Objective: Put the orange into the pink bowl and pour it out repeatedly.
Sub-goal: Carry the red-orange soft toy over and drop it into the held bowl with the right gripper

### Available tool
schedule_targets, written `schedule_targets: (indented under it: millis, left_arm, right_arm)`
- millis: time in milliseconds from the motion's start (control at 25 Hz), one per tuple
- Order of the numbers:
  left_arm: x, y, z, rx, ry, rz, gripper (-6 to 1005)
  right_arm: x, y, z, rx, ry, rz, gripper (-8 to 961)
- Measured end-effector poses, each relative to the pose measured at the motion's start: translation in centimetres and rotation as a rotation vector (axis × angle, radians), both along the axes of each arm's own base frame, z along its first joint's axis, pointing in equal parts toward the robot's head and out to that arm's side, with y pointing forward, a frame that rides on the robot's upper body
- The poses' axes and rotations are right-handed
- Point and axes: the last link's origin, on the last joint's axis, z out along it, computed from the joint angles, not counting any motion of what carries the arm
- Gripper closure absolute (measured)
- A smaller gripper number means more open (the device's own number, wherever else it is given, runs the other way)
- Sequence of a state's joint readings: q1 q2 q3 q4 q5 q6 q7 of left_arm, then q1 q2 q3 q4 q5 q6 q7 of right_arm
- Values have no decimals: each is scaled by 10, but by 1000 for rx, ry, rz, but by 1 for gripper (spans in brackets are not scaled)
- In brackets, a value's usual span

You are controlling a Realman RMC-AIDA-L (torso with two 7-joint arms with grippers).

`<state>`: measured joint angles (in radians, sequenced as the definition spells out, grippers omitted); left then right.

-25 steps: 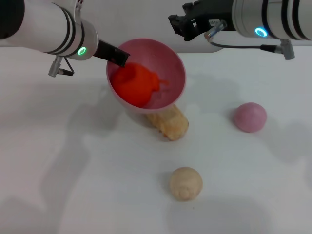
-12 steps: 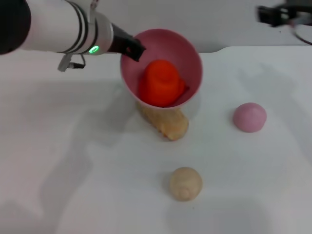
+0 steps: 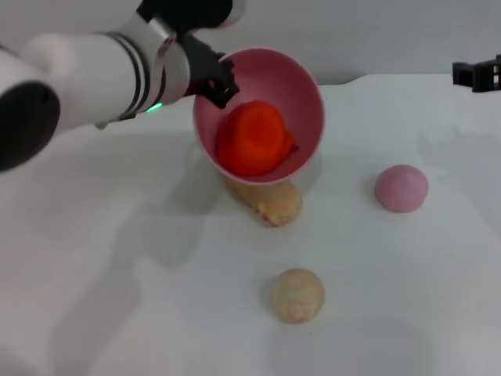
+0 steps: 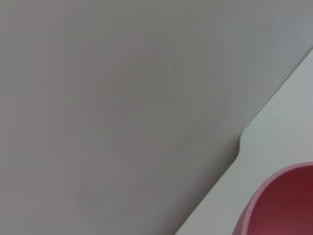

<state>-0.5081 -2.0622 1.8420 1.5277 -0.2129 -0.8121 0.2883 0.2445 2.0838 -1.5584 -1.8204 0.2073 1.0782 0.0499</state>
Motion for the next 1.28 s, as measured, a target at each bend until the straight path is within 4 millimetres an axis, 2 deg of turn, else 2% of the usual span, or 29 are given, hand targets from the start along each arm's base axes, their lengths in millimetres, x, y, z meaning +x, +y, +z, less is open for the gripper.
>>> schedule_targets:
  millis: [280, 720, 1280]
  left_arm:
    - [-17, -12, -7, 47, 3, -66, 961]
    - [-15, -34, -22, 71, 36, -227, 961]
    - [-13, -51, -41, 77, 86, -399, 961]
  right_arm:
    - [6, 0, -1, -6, -3, -19, 361]
    - [24, 2, 2, 18, 7, -66, 362]
    - [30, 2, -1, 12, 5, -76, 361]
